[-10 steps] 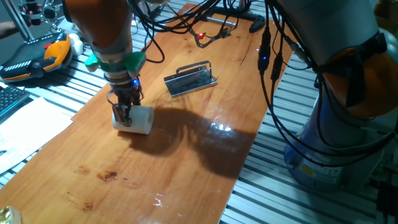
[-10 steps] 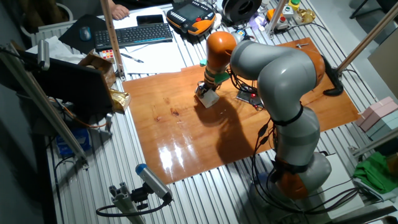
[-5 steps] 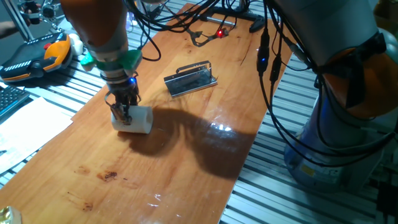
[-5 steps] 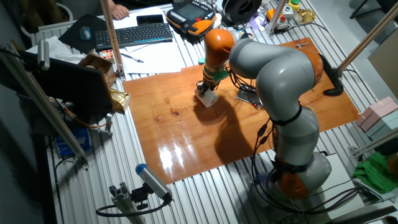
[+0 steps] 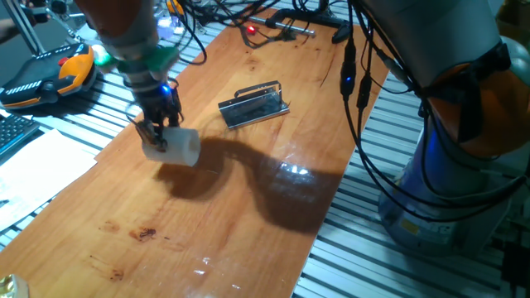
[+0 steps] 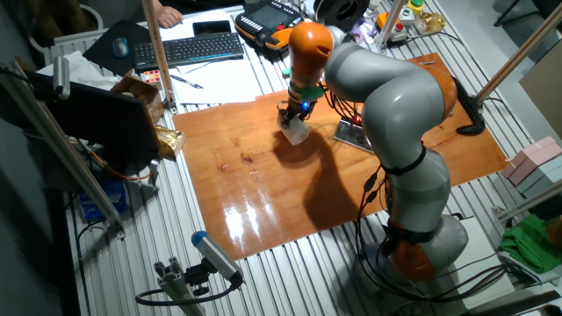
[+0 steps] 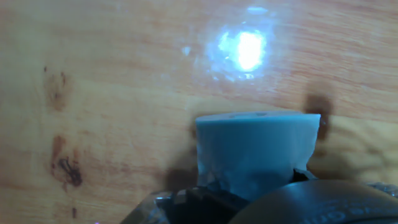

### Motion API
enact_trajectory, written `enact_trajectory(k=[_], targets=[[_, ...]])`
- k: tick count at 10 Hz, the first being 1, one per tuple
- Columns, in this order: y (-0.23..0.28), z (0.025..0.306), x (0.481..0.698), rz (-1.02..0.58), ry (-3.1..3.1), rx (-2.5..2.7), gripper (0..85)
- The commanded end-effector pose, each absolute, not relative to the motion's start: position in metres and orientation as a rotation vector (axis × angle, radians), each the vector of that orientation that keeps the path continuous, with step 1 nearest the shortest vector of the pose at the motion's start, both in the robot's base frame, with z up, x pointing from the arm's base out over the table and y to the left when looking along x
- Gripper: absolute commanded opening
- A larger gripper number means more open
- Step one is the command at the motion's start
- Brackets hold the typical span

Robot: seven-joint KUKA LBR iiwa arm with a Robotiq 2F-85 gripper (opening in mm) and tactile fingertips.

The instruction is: Put the toilet paper on its holder

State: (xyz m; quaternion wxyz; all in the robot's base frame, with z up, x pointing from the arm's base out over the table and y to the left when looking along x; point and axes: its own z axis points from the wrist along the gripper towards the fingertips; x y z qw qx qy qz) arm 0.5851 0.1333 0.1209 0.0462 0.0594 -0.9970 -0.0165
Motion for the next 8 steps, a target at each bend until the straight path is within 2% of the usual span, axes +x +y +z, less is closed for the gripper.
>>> enact_trajectory(k=[1,3,8], targets=[[0.134,0.143,0.586,-0.016,-3.056,-0.177,57.0],[0.129,0.151,0.588,0.002,-3.045,-0.362,53.3],[0.105,0.164,0.600,0.012,-2.958,-0.775,54.7]])
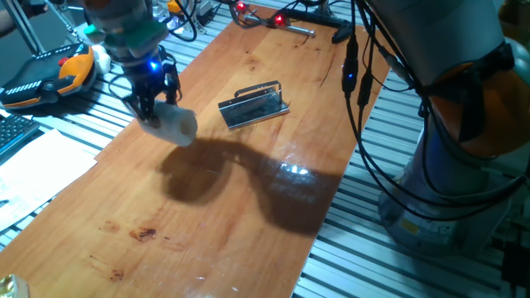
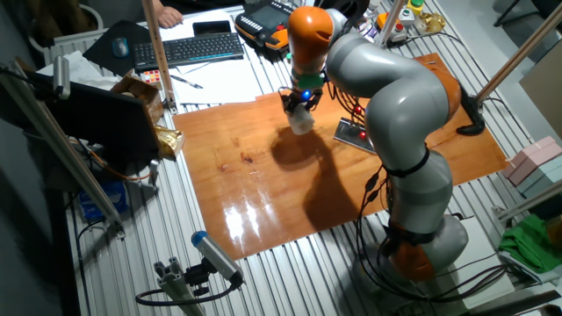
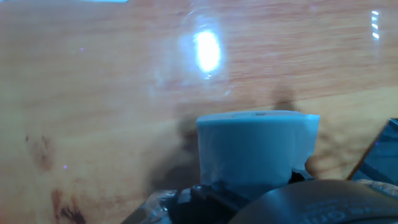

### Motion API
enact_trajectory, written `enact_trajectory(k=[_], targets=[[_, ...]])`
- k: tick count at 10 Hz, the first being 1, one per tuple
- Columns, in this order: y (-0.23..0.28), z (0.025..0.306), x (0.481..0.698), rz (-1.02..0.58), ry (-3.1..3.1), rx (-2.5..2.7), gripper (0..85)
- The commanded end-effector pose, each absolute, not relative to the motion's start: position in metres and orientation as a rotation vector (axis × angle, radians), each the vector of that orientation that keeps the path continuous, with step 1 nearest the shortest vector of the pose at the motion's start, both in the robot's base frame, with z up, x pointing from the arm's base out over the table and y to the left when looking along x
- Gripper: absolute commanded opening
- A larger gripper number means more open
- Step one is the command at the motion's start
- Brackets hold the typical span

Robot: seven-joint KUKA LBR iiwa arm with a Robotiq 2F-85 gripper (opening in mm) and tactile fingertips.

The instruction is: Put the toilet paper on its holder

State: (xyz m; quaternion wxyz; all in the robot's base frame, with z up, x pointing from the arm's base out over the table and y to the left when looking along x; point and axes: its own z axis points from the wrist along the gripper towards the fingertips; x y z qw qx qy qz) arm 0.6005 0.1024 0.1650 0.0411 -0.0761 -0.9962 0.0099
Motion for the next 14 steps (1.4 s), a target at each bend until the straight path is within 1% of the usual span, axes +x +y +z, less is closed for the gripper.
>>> enact_trajectory(k=[1,6,11,14], targets=[[0.096,0.168,0.602,-0.014,-2.920,-0.910,55.7],[0.072,0.166,0.600,-0.119,-2.744,-1.408,55.7],[0.066,0.165,0.597,-0.153,-2.570,-1.729,54.7],[0.066,0.165,0.597,-0.120,-2.496,-1.882,54.3]])
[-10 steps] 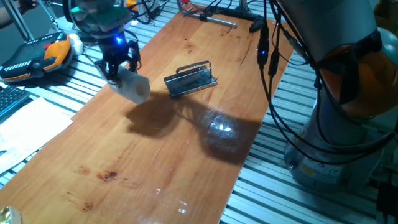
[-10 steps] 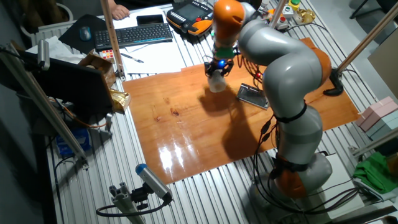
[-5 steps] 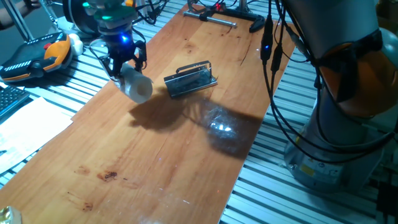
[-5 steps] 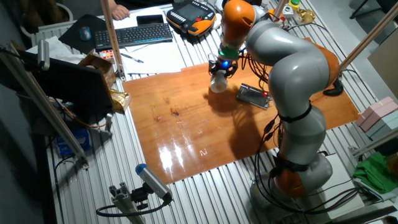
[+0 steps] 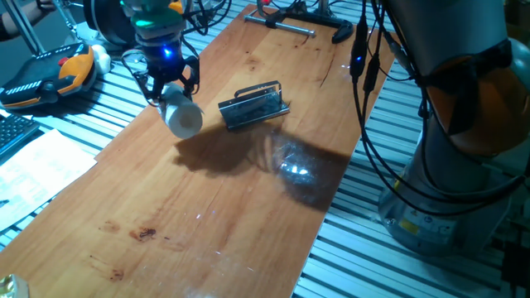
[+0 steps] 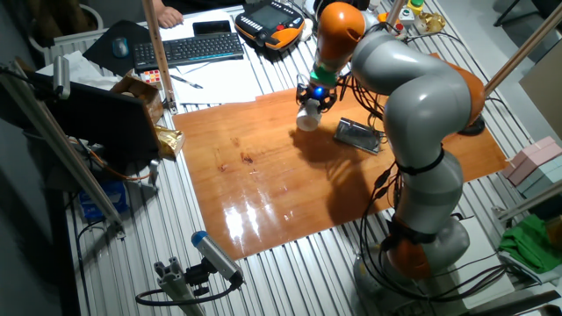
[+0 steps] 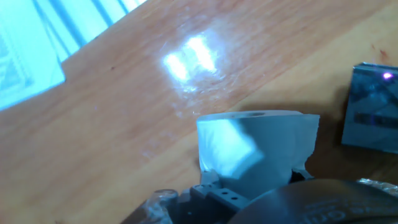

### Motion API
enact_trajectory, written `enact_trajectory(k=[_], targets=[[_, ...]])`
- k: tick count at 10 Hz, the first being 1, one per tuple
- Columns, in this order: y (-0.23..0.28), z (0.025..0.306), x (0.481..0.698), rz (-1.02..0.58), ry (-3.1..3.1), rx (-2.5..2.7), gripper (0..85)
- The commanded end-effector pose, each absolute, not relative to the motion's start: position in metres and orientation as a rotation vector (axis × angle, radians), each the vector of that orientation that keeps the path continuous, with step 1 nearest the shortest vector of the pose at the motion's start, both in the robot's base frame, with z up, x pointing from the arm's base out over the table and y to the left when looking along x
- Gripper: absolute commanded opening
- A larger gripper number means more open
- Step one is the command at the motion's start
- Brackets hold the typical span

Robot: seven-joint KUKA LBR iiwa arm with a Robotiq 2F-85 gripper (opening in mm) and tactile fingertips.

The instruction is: Put the toilet paper on its holder

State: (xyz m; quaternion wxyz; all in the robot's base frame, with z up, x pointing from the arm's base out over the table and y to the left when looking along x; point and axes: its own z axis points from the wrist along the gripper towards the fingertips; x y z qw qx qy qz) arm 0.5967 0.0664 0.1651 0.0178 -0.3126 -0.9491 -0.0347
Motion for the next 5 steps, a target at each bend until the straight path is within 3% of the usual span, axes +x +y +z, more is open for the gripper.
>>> enact_trajectory(k=[1,5], targets=[[0.0663,0.1650,0.5967,-0.110,-2.478,-1.929,54.0],[0.0708,0.1678,0.5987,-0.103,-2.374,-2.080,53.7]])
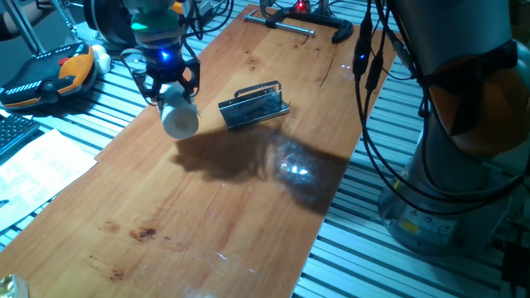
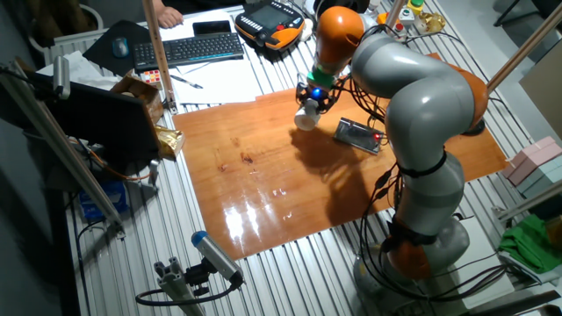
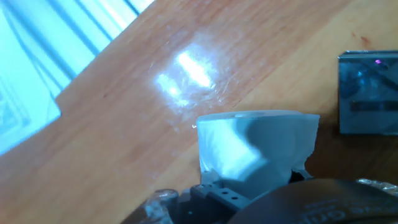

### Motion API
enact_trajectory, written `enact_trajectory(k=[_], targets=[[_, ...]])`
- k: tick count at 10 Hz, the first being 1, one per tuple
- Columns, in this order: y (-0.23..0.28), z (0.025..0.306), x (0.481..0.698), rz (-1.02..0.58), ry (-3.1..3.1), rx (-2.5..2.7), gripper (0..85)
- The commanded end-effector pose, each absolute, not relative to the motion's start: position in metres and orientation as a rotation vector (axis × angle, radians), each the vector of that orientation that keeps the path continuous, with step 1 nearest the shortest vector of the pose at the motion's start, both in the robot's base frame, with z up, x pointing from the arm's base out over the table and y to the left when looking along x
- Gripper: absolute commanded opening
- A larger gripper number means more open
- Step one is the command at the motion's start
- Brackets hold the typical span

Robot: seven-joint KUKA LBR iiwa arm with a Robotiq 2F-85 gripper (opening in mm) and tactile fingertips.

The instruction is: Put the toilet paper on its holder

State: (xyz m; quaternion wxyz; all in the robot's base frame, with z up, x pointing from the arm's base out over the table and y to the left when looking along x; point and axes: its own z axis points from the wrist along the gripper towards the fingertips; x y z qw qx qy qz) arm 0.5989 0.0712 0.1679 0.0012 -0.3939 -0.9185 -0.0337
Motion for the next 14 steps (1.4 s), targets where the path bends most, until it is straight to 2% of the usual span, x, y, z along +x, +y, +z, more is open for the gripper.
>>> enact_trajectory(k=[1,6,12,14], targets=[[0.072,0.169,0.599,-0.103,-2.364,-2.104,53.7],[0.084,0.176,0.604,-0.119,-2.204,-2.332,54.7],[0.084,0.176,0.604,-0.030,-2.075,-2.482,53.3],[0.084,0.176,0.604,-0.057,-2.024,-2.551,52.0]])
